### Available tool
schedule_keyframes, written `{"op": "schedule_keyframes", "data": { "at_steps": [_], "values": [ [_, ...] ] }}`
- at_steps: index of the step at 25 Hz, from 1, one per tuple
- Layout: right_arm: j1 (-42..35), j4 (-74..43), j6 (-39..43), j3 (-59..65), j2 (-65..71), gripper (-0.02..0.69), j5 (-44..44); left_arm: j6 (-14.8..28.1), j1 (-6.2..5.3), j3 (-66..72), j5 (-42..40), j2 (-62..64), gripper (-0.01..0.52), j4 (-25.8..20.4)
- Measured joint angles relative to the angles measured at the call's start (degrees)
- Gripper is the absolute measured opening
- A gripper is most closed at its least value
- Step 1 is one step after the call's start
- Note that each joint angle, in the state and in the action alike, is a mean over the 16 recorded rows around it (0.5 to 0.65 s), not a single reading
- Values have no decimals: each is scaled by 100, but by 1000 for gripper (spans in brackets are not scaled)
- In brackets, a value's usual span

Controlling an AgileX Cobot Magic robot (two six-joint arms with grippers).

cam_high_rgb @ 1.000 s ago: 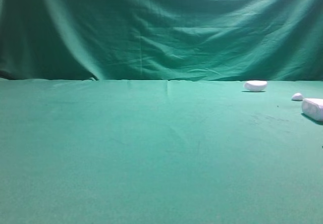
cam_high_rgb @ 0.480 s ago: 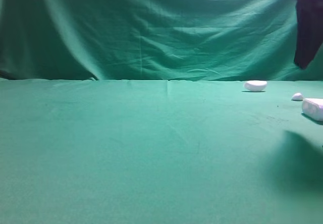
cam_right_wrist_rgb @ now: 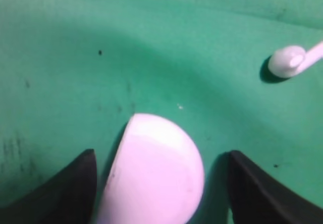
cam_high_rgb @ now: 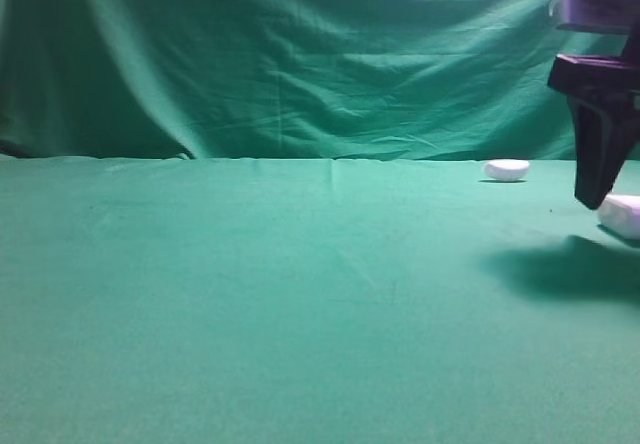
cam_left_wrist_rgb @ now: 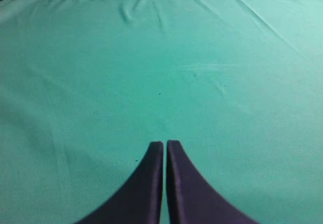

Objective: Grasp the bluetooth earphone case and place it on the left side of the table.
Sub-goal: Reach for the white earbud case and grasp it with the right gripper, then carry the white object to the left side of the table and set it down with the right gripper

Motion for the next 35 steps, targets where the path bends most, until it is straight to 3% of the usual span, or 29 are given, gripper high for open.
{"op": "schedule_keyframes", "data": {
  "at_steps": [9, 13, 22, 29, 35],
  "values": [
    [139, -175, -11, -477, 22, 331, 427, 0, 0, 0, 0, 0, 0, 0],
    [463, -160, -24, -1092, 22, 316, 709, 0, 0, 0, 0, 0, 0, 0],
    [1946, -60, -64, -3283, 593, 316, 1127, 0, 0, 0, 0, 0, 0, 0],
    [3146, -32, -89, -5018, 1859, 316, 1243, 0, 0, 0, 0, 0, 0, 0],
    [3742, -16, -98, -6016, 2992, 316, 1216, 0, 0, 0, 0, 0, 0, 0]
  ]
}}
